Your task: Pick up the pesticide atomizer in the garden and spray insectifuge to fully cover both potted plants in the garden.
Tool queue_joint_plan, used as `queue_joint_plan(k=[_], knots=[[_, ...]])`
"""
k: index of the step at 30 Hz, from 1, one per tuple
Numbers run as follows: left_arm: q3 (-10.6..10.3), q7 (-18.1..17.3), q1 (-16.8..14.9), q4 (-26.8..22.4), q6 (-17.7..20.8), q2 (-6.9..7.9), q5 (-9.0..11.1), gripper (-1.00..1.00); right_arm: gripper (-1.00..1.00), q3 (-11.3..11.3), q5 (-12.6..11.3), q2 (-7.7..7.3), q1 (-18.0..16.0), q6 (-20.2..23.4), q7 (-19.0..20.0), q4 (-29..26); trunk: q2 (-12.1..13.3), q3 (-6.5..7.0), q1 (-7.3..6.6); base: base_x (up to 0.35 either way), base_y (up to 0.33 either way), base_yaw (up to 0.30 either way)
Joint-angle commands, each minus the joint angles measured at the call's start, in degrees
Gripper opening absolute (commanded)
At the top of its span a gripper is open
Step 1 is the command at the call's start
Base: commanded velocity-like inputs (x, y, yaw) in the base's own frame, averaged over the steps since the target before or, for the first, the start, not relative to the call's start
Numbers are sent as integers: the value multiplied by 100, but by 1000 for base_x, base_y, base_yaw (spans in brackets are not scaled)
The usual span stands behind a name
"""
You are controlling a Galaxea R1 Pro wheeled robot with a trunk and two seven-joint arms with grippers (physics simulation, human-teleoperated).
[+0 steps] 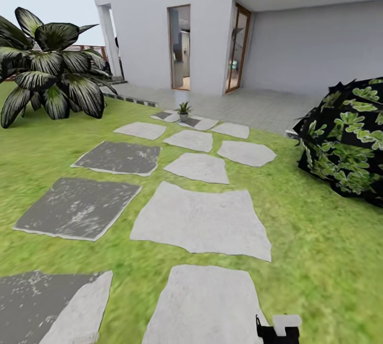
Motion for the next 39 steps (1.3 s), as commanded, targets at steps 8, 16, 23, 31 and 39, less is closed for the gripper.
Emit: queue_joint_plan(k=[8, 16, 23, 31, 39], knots=[[41, 10, -5, 7, -22, 0, -60, -100, 100, -24, 71, -12, -3, -9, -33, -6, -2, -5, 2, 337, 0, 0], [41, 10, -5, 7, -25, 0, -60, -100, 100, -24, 71, -15, -3, -9, -33, -7, -2, -5, 2, 337, 0, 0], [41, 10, -5, 7, -23, 0, -60, -100, 100, -24, 71, -15, -3, -9, -33, -7, -2, -5, 2, 337, 0, 0], [41, 9, -5, 7, -24, 0, -60, -100, 100, -24, 71, -15, -3, -9, -33, -7, -2, -5, 2, 337, 0, 0], [41, 9, -5, 7, -28, 0, -60, -100, 100, -26, 71, -15, -3, -9, -33, -7, -2, -5, 2, 337, 0, 0]])
